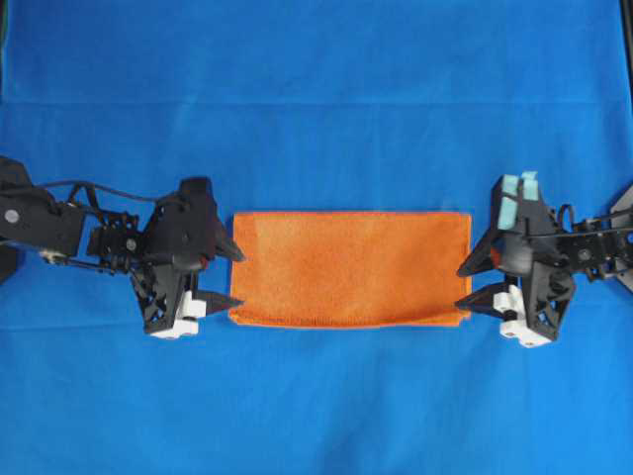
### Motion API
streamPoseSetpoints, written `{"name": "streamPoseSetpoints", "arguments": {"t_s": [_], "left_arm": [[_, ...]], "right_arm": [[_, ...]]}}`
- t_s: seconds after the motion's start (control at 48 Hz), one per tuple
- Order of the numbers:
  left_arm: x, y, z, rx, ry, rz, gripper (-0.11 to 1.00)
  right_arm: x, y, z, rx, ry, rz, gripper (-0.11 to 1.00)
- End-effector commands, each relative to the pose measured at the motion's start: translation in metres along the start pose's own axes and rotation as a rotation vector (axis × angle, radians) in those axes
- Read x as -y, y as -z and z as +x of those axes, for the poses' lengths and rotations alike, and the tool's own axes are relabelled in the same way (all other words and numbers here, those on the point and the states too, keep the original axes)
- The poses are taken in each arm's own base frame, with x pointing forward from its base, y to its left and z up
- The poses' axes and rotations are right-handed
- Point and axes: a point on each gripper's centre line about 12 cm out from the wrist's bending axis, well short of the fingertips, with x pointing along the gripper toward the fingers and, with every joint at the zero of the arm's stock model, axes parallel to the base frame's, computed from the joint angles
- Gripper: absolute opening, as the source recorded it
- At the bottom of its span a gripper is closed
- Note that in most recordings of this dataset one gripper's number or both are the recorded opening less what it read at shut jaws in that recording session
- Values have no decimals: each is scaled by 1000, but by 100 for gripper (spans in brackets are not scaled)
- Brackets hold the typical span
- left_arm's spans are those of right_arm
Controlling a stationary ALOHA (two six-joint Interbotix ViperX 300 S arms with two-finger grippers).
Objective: Fold the orange towel.
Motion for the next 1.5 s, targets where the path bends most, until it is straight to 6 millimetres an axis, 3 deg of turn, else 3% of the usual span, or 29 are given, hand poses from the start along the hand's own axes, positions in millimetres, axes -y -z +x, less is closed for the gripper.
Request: {"name": "streamPoseSetpoints", "arguments": {"t_s": [0.0, 0.146, 0.313, 0.605, 0.855, 1.209, 1.334, 1.48], "left_arm": [[-9, -15, -10, 55, -17, -20, 66], [-27, -18, -10, 62, -58, -40, 66], [-40, -18, -5, 51, -88, -12, 65], [-60, -2, 27, -45, -130, -2, 65], [-72, 13, 42, -96, -152, -23, 65], [-73, 16, 43, -112, -153, -25, 63], [-73, 20, 43, -155, -154, -28, 50], [-73, 23, 43, -209, -156, -32, 16]], "right_arm": [[7, -11, -8, 47, 16, 3, 59], [36, -14, -10, 26, 118, 45, 58], [52, -12, -4, -8, 177, 33, 59], [76, -2, 21, -57, 225, 59, 59], [85, 12, 43, -109, 235, 71, 58], [85, 12, 43, -115, 237, 70, 57], [85, 12, 43, -115, 238, 65, 44], [85, 12, 43, -112, 235, 53, 5]]}}
